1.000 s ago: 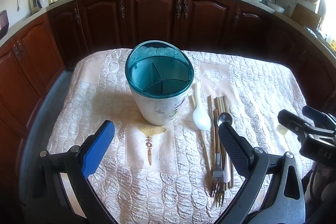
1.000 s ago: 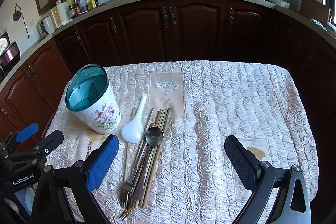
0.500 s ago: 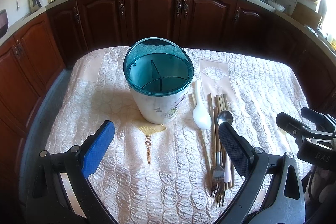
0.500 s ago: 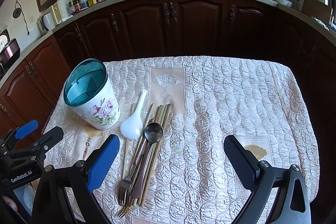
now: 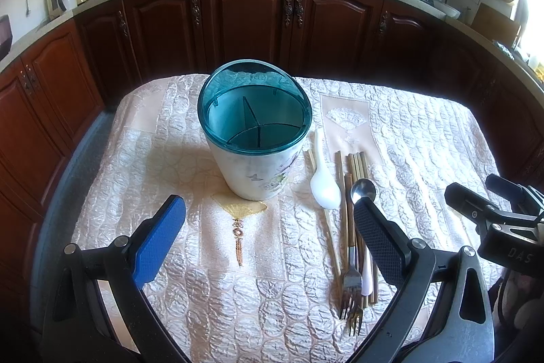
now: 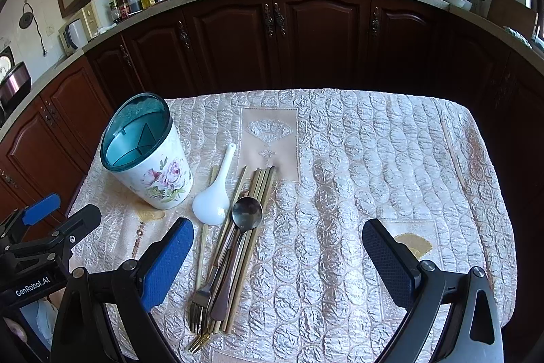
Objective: Organize utensils
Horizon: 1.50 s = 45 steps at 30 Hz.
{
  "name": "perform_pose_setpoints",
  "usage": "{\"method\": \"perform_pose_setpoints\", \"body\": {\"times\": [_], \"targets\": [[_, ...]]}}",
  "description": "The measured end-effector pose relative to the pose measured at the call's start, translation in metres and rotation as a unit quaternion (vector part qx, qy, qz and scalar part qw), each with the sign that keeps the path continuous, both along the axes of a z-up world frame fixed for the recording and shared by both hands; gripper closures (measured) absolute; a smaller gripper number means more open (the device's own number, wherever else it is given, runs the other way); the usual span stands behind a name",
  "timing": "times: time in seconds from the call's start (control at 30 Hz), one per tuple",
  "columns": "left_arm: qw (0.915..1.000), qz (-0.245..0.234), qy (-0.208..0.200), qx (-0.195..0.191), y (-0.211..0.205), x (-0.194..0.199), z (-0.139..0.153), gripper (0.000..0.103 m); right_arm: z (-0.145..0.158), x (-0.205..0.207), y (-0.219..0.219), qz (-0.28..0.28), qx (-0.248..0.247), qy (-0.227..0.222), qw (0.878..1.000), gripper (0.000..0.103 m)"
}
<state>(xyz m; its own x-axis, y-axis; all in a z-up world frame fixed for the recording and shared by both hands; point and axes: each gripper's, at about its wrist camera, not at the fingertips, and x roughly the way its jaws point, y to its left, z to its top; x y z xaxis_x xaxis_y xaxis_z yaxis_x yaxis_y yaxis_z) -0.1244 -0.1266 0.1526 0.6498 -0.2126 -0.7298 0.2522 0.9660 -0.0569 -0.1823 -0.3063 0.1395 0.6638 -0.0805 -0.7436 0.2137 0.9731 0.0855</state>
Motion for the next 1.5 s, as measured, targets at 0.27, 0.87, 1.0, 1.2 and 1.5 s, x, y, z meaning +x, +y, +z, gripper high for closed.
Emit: {"method": "perform_pose_setpoints", "body": {"times": [0.27,0.87,1.0,1.2,1.5], "targets": [[0.9993,-0.012,0.03,-0.019,0.005,0.004,-0.014,0.003,-0.014,0.001,-0.005,0.016,0.015,0.008,1.0,0.015],[0.9909,-0.051,0.114,-0.05,-0.011,0.027,-0.065,0.027,-0.105,0.092,-0.024,0.12,0.128,0.035,0.984,0.065],[0.9871,-0.057,0.136,-0.063,-0.021,0.037,-0.077,0.029,-0.118,0.112,-0.024,0.14,0.127,0.046,0.981,0.08],[0.9824,-0.066,0.167,-0.049,-0.046,0.053,-0.103,0.043,-0.126,0.118,-0.031,0.159,0.163,0.042,0.973,0.094],[0.9818,-0.083,0.169,-0.02,-0.073,0.068,-0.123,0.094,-0.119,0.081,-0.049,0.145,0.18,0.036,0.972,0.1]]}}
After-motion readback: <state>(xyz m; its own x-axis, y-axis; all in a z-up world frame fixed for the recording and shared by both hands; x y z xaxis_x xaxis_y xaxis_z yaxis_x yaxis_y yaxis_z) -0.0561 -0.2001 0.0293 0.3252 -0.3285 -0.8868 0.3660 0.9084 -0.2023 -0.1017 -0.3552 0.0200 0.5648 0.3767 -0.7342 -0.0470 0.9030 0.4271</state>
